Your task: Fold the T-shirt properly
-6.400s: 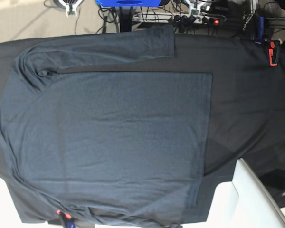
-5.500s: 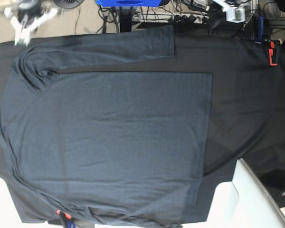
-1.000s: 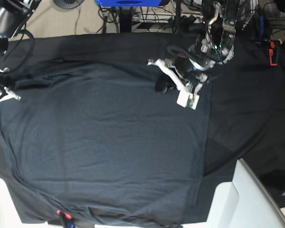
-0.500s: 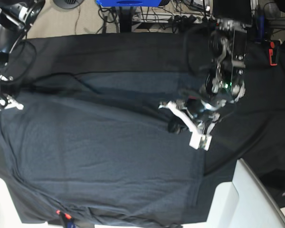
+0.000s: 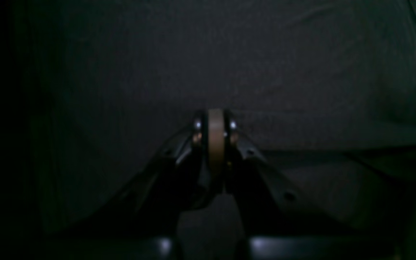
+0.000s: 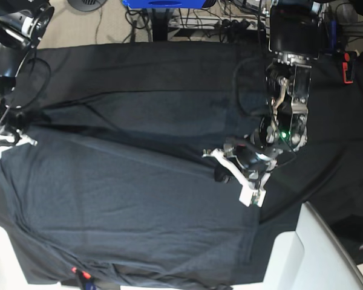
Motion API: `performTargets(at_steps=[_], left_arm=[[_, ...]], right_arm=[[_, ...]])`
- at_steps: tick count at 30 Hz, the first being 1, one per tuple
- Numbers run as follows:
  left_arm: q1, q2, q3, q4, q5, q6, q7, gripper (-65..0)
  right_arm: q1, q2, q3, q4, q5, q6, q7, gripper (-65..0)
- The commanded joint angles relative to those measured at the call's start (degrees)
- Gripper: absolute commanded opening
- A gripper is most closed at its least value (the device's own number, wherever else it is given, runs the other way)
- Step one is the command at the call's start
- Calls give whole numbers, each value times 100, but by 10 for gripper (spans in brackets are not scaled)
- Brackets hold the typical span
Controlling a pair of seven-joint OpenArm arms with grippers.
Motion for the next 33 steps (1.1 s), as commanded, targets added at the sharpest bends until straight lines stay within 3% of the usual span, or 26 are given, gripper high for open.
performTargets(at_steps=[1, 7, 12, 28, 33], left_arm=[[-189, -20, 57, 41, -32, -18, -128, -650], [-514, -29, 549, -231, -32, -18, -181, -650], [-567, -38, 681, -504, -32, -18, -805, -650], [-1446, -29, 725, -1260, -32, -9, -1095, -650], [-1806, -29, 1314, -1655, -32, -9, -1113, -650]], right_arm=[[118, 108, 8, 92, -14, -3, 83, -650], [162, 108, 8, 83, -14, -3, 83, -650], [162, 108, 8, 83, -14, -3, 83, -650], [162, 99, 8, 83, -14, -3, 83, -650], [189, 99, 8, 83, -14, -3, 92, -650]])
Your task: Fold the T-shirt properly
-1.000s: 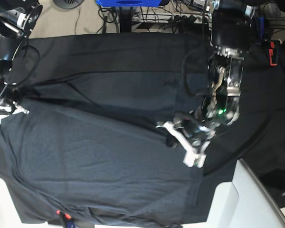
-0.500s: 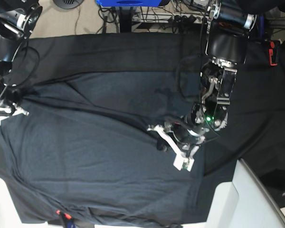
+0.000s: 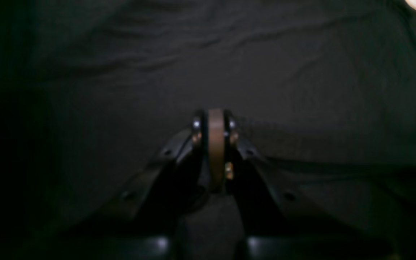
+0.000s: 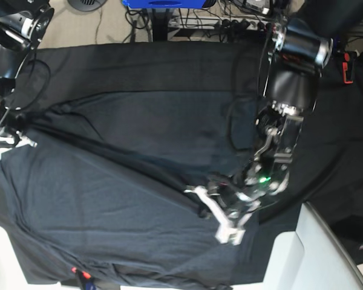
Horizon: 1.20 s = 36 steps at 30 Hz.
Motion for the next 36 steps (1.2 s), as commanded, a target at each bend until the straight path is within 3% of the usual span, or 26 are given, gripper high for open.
performTargets(at_steps=[1, 6, 16, 25, 29, 34, 36], left_arm=[[-213, 14, 51, 41, -27, -11, -153, -650], [-310, 23, 280, -214, -27, -11, -716, -650], [-609, 32, 517, -680, -27, -11, -1147, -650], [-960, 182, 517, -1313, -27, -11, -1173, -650], [-978, 190, 517, -1507, -27, -11, -1639, -650], [-1145, 190, 517, -1876, -27, -11, -1709, -650], [-1233, 190, 517, -1937, -27, -11, -1762, -545]], right_arm=[[132, 99, 8, 83, 25, -3, 85, -650], [132, 99, 8, 83, 25, -3, 85, -650], [141, 64, 8, -286, 25, -3, 287, -650], [141, 28, -18, -313, 25, -3, 411, -650], [141, 28, 0, -313, 34, -3, 578, -650], [132, 20, -9, -295, 60, 23, 709, -647], [132, 20, -9, -286, 60, 23, 815, -624]])
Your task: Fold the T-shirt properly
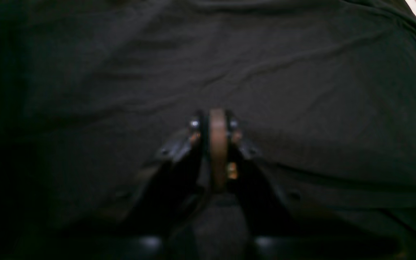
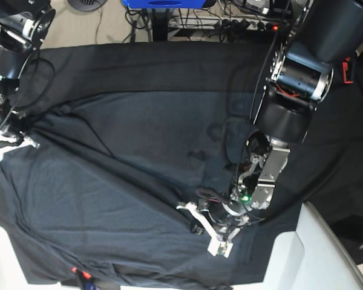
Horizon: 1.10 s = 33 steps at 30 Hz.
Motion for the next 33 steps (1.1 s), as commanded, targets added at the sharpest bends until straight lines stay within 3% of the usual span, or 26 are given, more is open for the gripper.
performTargets(at_steps=[1, 7, 10, 13, 18, 21, 23, 25, 29, 33], left_arm=[[-241, 7, -25, 93, -27, -9, -257, -479], [-320, -46, -78, 93, -27, -9, -441, -186], [-329, -46, -78, 146, -54, -9, -397, -153], [93, -178, -86, 656, -71, -18, -380, -212], [1465, -802, -341, 2361, -80, -18, 121, -393], [2520, -952, -1106, 3522, -80, -18, 763, -492], [3223, -952, -1748, 4357, -54, -18, 1396, -568], [3750, -960, -2231, 4963, -36, -18, 1906, -650], [4770, -890, -3234, 5588, -71, -44, 2029, -650], [5447, -644, -3664, 5596, -80, -62, 2029, -650]], right_arm=[[88, 72, -5, 83, 39, 21, 162, -596], [53, -51, 4, 277, 39, 39, 408, -359], [-70, -209, 13, 760, 47, 48, 434, -321], [-360, -306, 13, 1543, 47, 215, 434, -320], [-1064, -605, 22, 2844, 47, 355, 408, -318], [-1459, -877, 312, 3178, 100, 373, 408, -318], [-1582, -1141, 839, 3160, 513, 390, 408, -317], [-1670, -1185, 1235, 3055, 935, 408, 373, -317], [-1723, -948, 1411, 2307, 1832, 505, 188, -318], [-1591, -614, 1411, 1411, 2465, 610, 188, -320]])
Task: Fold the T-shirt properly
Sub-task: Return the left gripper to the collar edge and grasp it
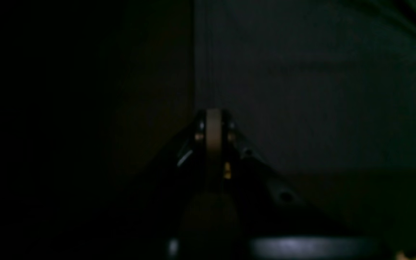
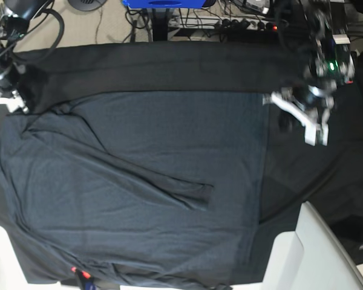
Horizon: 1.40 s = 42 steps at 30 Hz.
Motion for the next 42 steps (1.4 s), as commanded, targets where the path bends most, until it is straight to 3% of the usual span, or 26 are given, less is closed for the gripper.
performTargets(at_steps=[1, 6, 12, 15, 17, 22, 26, 28, 32, 42], left_arm=[[137, 12, -58, 93, -63, -38, -126, -650], [471, 188, -49, -4, -63, -38, -126, -634], [497, 443, -49, -145, -71, -47, -126, -383], [462, 584, -58, -329, -71, -91, -126, -308], [462, 636, -58, -461, -71, -346, -126, -280], [462, 689, -67, -716, -177, -513, -126, -242], [480, 680, -524, -980, -1258, -513, -126, -240], [444, 663, -797, -1208, -1724, -513, -126, -244], [427, 663, -972, -1314, -1838, -513, -126, -244], [383, 698, -999, -1305, -1838, -521, -258, -245]], right_arm=[[99, 195, 3, -101, 105, -8, 68, -320], [468, 380, 29, -795, 114, -8, 86, -321], [705, 556, 3, -1226, 114, -8, 376, -321], [741, 679, -15, -1402, 96, -8, 543, -321], [828, 740, -15, -1587, 96, -8, 595, -323], [969, 907, 20, -2000, 96, -8, 622, -323], [1013, 916, 3, -2088, 96, -8, 771, -338], [1013, 907, 3, -2096, 96, -8, 762, -423], [1013, 872, 20, -2096, 114, -8, 762, -647], [996, 864, 29, -2096, 122, -26, 754, -648]])
